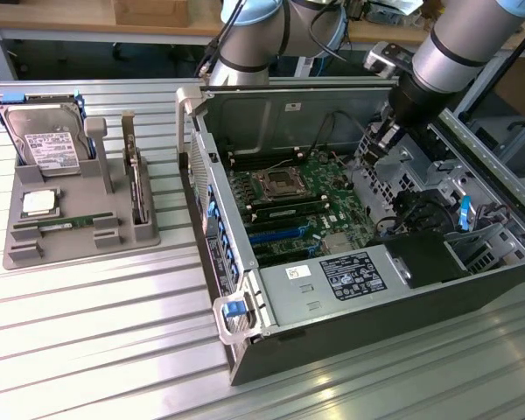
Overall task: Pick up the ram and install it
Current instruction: 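Press down the ram until it locks into place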
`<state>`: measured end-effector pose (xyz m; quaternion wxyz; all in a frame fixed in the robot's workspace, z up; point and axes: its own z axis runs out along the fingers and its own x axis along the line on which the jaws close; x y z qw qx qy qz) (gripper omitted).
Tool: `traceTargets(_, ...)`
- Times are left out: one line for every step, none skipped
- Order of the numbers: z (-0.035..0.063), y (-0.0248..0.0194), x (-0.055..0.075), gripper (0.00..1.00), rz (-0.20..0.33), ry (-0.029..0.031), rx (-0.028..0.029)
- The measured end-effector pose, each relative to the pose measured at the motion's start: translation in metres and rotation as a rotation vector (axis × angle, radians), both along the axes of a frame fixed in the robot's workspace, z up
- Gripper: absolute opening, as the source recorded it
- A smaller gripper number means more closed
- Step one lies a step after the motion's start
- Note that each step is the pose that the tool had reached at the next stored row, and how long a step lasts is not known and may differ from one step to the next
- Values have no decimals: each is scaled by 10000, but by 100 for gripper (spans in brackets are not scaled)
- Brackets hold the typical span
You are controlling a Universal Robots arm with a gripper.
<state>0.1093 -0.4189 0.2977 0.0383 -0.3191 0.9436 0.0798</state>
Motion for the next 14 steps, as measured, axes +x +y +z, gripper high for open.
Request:
traceTargets(0, 0, 0, 10, -295, 0, 0)
traceTargets(0, 0, 0, 10, -551, 0, 0)
traceTargets(0, 0, 0, 10, -876, 0, 0)
traceTargets(0, 0, 0, 10, -1075, 0, 0)
traceTargets(0, 0, 0, 10, -1435, -1, -1)
traceTargets(0, 0, 0, 10, -1831, 0, -1)
traceTargets(0, 0, 0, 10, -2228, 0, 0)
traceTargets(0, 0, 0, 10, -2555, 0, 0)
traceTargets(0, 0, 0, 10, -2869, 0, -1)
traceTargets(0, 0, 0, 10, -3124, 0, 0)
traceTargets(0, 0, 0, 10, -3384, 0, 0)
traceTargets(0, 0, 0, 10, -3718, 0, 0)
traceTargets(-1, 0, 0, 10, -4049, 0, 0)
traceTargets(0, 0, 0, 10, -4367, 0, -1)
